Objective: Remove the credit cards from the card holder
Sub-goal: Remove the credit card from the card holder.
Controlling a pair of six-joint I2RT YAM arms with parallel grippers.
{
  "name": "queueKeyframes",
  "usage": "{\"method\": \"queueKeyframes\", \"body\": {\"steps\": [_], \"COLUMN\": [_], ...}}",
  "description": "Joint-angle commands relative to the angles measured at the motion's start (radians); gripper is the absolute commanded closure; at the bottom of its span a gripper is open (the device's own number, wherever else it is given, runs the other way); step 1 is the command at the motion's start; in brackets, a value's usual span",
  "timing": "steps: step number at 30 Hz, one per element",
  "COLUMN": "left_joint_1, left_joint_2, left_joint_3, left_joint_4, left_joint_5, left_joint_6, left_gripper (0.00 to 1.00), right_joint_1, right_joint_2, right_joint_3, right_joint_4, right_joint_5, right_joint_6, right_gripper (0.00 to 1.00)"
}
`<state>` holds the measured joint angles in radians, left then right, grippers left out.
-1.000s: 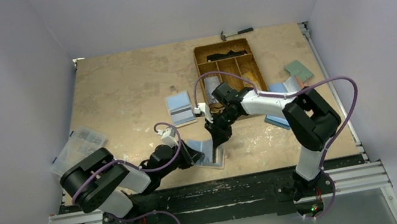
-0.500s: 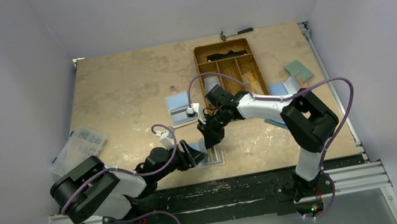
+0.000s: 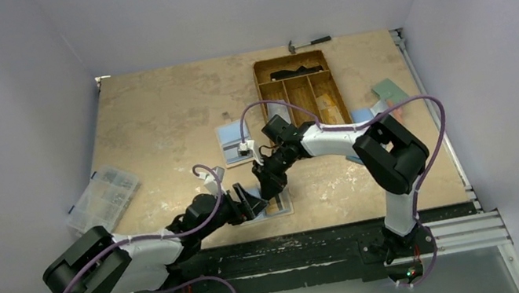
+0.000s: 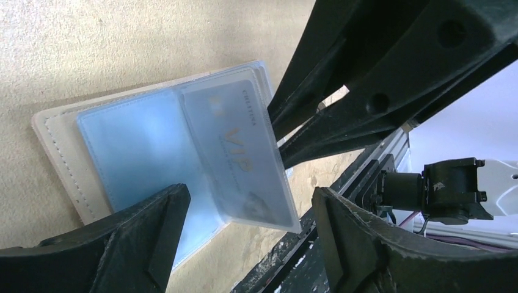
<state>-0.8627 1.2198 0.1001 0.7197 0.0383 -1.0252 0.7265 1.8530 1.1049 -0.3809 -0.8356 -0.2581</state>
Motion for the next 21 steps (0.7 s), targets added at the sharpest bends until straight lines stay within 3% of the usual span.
{"method": "queueKeyframes", "body": {"steps": [1, 7, 11, 21], "left_joint_1": [-0.001, 0.000, 0.004, 0.010], "left_joint_2": [0.006, 0.027, 0.015, -0.036], "left_joint_3": [-0.001, 0.002, 0.015, 0.026], "left_joint_4": [-0.077, -0.057, -0.122, -0.241], "left_joint_5": [-0.035, -0.059, -0.082, -0.134], "left_joint_6": [0.022, -0.009, -0.020, -0.029], "left_gripper": [0.19, 0.24, 0.38, 0.56], "right_joint_1": [0.005, 0.005, 0.003, 0.004], "right_joint_2": [-0.008, -0.012, -0.012, -0.005], "right_joint_3": [0.044, 0.046, 0.044, 0.046], "right_joint_4": [0.008, 0.009, 0.008, -0.010], "right_joint_5": [-0.066, -0.045, -0.004, 0.026], "right_joint_6": [0.011, 0.012, 0.011, -0.016], "right_gripper": [0.78, 0.77, 0.76, 0.76]}}
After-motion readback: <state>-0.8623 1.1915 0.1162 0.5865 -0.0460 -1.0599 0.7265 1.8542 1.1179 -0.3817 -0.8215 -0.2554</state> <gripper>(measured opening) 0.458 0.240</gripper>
